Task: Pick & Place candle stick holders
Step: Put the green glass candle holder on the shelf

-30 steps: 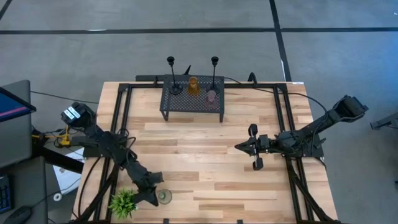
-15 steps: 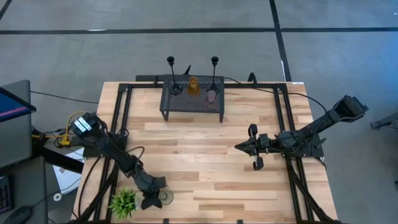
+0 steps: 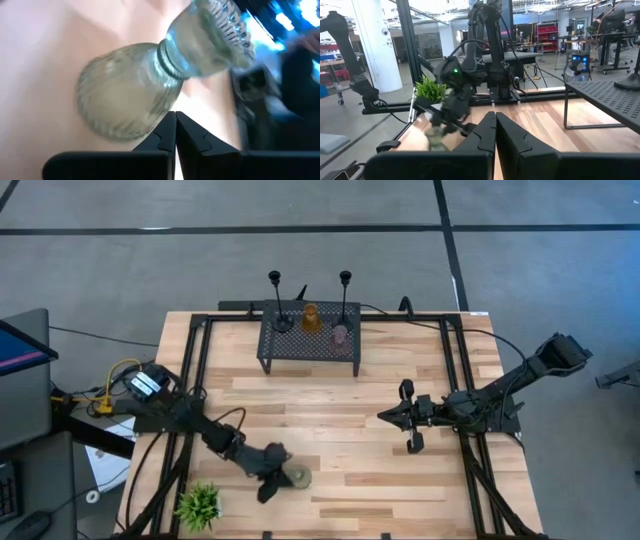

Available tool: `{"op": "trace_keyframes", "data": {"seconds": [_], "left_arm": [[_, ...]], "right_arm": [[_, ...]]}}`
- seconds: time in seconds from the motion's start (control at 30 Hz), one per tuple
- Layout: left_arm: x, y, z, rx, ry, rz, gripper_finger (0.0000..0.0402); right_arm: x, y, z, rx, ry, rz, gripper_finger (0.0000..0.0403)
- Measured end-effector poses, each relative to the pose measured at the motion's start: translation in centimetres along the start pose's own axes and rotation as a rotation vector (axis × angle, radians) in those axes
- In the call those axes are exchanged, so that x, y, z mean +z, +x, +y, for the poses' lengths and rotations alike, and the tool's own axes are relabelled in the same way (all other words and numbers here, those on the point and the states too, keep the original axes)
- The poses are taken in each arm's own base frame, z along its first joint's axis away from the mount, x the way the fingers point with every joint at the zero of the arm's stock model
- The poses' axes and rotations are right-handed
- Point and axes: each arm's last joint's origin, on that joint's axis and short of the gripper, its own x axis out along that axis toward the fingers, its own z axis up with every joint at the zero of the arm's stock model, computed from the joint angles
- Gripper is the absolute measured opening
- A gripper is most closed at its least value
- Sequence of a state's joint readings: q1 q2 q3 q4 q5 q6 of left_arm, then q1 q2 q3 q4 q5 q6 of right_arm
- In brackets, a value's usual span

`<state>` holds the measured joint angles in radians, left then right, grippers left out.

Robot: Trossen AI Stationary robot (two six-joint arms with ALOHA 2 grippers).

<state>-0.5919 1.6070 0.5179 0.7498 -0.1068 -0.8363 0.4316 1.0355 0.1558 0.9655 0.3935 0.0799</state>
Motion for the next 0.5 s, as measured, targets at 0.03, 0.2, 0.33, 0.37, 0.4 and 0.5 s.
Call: {"op": "trace_keyframes", "data": {"seconds": [0.03,0.2,0.33,0.37,0.4,0.5], "left_arm": [[0.4,0.0,0.4,0.027,0.021,-0.030,0.0005],[2.7,0.1,2.0,0.097,0.126,-0.136,0.0005],[4.5,0.0,3.1,0.122,0.191,-0.217,0.0005],[5.0,-0.1,3.4,0.127,0.211,-0.240,0.0005],[5.4,-0.2,3.6,0.131,0.227,-0.261,0.0005],[6.2,-0.3,4.3,0.157,0.249,-0.289,0.0005]], "right_arm": [[0.0,0.0,0.0,0.000,0.000,-0.001,0.0001],[0.0,0.0,0.0,0.000,0.000,-0.001,0.0001],[0.0,0.0,0.0,0.000,0.001,-0.001,0.0001],[0.0,0.0,0.0,0.000,0.001,-0.001,0.0001],[0.0,0.0,0.0,0.000,0.001,-0.001,0.0001],[0.0,0.0,0.0,0.000,0.001,-0.001,0.0001]]}}
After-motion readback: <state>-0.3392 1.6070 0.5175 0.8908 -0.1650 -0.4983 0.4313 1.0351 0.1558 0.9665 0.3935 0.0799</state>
